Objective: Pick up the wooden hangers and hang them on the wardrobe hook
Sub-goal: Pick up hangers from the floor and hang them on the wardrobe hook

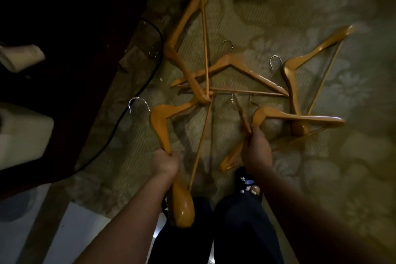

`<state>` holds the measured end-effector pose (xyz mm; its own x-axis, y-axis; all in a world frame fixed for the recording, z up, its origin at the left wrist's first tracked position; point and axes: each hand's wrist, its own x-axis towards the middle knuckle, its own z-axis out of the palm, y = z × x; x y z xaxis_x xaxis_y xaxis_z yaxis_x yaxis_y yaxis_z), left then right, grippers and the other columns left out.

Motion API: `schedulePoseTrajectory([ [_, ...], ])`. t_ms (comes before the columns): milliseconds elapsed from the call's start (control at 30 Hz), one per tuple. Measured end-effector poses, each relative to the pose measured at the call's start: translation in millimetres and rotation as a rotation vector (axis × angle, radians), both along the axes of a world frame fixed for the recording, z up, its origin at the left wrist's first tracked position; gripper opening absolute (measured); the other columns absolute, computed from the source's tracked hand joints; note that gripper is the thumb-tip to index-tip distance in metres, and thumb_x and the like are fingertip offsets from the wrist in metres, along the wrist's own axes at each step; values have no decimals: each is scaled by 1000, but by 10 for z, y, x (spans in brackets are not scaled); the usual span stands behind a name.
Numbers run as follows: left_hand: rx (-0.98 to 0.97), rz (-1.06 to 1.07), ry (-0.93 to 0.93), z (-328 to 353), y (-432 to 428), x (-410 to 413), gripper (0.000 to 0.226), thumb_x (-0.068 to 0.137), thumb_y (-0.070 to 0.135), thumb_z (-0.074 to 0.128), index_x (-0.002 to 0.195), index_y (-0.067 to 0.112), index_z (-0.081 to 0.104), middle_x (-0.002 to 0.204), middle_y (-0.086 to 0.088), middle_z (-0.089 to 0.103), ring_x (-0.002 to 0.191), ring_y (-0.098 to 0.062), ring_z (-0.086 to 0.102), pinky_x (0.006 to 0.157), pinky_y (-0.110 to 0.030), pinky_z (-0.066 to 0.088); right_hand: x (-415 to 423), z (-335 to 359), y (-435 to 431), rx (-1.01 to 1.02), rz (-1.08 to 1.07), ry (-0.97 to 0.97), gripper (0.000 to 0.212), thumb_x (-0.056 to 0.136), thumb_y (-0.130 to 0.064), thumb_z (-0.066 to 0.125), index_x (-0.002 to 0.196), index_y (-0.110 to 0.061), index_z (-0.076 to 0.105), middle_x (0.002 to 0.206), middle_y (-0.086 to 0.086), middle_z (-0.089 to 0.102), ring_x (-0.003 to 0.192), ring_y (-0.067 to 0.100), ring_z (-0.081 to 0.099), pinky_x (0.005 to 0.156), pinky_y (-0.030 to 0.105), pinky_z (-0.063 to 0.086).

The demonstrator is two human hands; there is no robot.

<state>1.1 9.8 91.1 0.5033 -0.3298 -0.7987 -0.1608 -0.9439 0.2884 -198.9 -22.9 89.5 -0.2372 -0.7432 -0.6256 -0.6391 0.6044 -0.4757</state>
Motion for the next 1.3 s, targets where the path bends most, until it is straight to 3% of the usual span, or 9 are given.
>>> schedulePoseTrajectory([
  [167,-45,-142,-68,367,122,221,21,94,22,51,74,17,48,69,-7,55,64,-27,58,62,-37,49,56,264,-86,-17,150,32,37,97,-20,39,134,-26,41,126,5,56,110,26,57,86,42,48],
  [300,-36,-255,-138,411,252,486,13,94,25,51,96,12,50,87,-13,62,80,-33,65,72,-41,54,175,216,-108,-51,203,22,42,97,-20,39,138,-29,37,131,4,53,113,24,55,83,36,46],
  [367,-66,-210,-81,393,299,617,9,93,22,52,98,15,48,90,-13,65,73,-27,68,71,-43,57,261,156,-74,-36,212,15,42,97,-20,38,139,-27,37,131,5,53,113,25,55,82,35,44],
  [500,-77,-120,210,414,294,724,7,93,10,52,97,15,49,85,-9,65,63,-14,66,46,-22,52,428,72,-6,-14,266,27,41,97,-27,40,138,-25,37,120,10,57,102,28,59,82,43,52],
  [633,-100,-179,338,573,309,676,10,91,8,56,91,18,51,75,-9,66,48,-9,63,42,-20,46,461,225,150,-25,258,50,41,97,-29,37,138,-31,35,117,6,59,96,25,61,79,47,54],
  [800,-126,-139,367,1119,482,642,9,89,12,60,86,11,51,56,-4,52,35,-8,46,37,-21,40,237,911,233,-34,307,16,43,95,-26,42,137,-33,41,119,5,61,101,26,61,81,44,53],
  [933,-154,-124,397,1863,560,707,18,90,18,59,77,11,49,52,-3,48,36,-10,43,39,-22,40,159,1702,181,-64,407,20,34,95,-23,46,128,-24,51,89,0,61,85,23,62,63,31,45],
  [1167,-179,-140,413,3213,776,955,24,91,22,57,72,11,48,50,-4,46,33,-10,42,38,-22,37,184,3117,133,44,426,-37,17,93,-19,49,77,-23,54,67,-3,53,69,21,58,72,44,52],
  [1300,-185,-121,404,3822,982,1030,23,92,20,56,73,10,49,50,-4,46,33,-9,42,39,-22,37,300,3742,257,74,531,-52,15,94,-23,48,95,-16,62,75,0,59,75,21,60,77,41,51],
])
